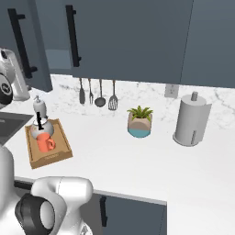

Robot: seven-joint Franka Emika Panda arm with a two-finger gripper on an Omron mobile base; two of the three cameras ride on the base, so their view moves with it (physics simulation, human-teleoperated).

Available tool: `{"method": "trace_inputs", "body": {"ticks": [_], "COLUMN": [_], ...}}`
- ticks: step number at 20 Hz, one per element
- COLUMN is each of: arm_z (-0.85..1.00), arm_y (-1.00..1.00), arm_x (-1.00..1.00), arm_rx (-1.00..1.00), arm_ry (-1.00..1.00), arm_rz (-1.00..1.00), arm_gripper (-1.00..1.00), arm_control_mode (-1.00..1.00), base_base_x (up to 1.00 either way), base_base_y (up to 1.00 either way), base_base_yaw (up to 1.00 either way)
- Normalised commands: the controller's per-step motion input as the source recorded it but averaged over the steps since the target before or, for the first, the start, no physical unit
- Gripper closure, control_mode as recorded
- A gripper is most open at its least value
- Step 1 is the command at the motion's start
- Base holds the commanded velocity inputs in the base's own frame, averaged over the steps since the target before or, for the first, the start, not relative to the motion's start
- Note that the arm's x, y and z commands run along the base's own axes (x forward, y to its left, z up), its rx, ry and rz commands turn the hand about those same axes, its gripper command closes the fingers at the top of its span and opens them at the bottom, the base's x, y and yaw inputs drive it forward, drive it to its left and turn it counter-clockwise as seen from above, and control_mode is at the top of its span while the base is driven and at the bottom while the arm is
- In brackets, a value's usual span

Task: Pick the kettle from the counter and place it on the tray. Then pick the mug from the cabinet and place it on the tray. Then close the cabinet doors.

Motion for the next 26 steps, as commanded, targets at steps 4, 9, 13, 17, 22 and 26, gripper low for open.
{"method": "trace_inputs", "body": {"ticks": [4,9,13,17,22,26], "arm_z": [0.0,-0.06,-0.2,-0.24,-0.28,-0.34], "arm_y": [-0.23,-0.19,-0.2,-0.15,-0.04,0.0], "arm_x": [1.0,0.97,1.0,1.0,0.99,0.9], "arm_rx": [0.0,0.0,0.0,0.0,0.0,0.0], "arm_ry": [0.22,0.12,0.04,0.04,0.03,0.02], "arm_rz": [0.05,0.05,0.09,0.08,0.08,0.07], "arm_gripper": [-1.0,-1.0,-1.0,-1.0,-1.0,-1.0], "arm_control_mode": [-1.0,-1.0,-1.0,-1.0,-1.0,-1.0], "base_base_x": [0.0,0.0,0.0,0.0,0.0,0.0], "base_base_y": [0.0,0.0,0.0,0.0,0.0,0.0], "base_base_yaw": [0.0,0.0,0.0,0.0,0.0,0.0]}}
